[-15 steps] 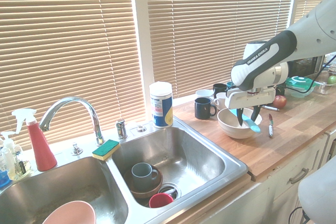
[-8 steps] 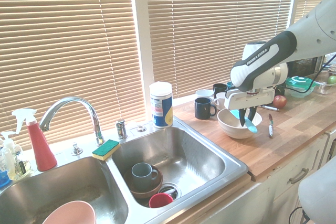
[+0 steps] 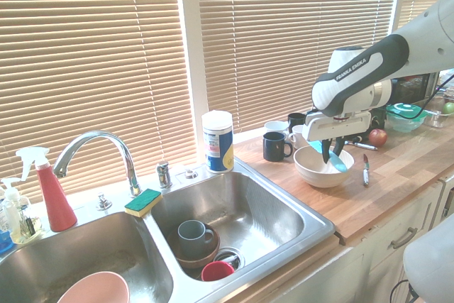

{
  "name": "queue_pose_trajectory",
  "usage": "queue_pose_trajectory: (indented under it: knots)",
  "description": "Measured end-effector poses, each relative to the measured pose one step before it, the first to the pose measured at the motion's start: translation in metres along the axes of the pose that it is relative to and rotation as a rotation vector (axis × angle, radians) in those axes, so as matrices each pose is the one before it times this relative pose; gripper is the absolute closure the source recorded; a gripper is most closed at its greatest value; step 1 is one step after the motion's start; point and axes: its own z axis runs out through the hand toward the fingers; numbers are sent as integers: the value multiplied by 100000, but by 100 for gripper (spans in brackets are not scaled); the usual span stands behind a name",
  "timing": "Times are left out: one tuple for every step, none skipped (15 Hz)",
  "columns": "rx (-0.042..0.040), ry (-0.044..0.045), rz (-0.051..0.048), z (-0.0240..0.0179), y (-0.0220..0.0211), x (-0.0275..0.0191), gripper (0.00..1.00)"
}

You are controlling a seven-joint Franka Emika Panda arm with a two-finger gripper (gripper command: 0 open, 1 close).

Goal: Put the knife into the sink

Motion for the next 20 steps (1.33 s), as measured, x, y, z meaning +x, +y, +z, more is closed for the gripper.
queue_pose_trajectory:
  knots:
    - [1481, 416, -575, -1503, -84, -287, 100]
    - [1109, 223, -1147, -1492, -258, -472, 100]
    - [1304, 13, -1650, -1378, -543, -847, 100]
    - [1042, -57, -3001, -1038, -973, -1355, 100]
    - [868, -256, -4140, -735, -1477, -1859, 100]
    - [621, -74, -4144, -229, -1649, -1875, 100]
    - [-140, -60, -4411, 210, -1840, -2072, 100]
    - [-169, 241, -3671, 628, -1655, -2016, 100]
    - [-163, 465, -3257, 1027, -1495, -2050, 100]
    - [13, 453, -2737, 1205, -1325, -2014, 100]
    - [271, 320, -1899, 1325, -1153, -1694, 100]
    - [313, 83, -1214, 1480, -935, -1447, 100]
    - [129, -383, -712, 1542, -696, -1022, 100]
    - [-147, -837, -373, 1879, -559, -827, 100]
    - [-502, -1105, 114, 2076, -291, -579, 100]
    - [-808, -1201, 203, 2242, -234, -407, 100]
    - [-742, -952, 345, 2146, -261, -256, 100]
    - [-587, -844, 485, 1952, -313, -133, 100]
    - [-542, -640, 461, 1690, -500, -76, 100]
    - [-642, -255, 791, 1361, -670, 101, 100]
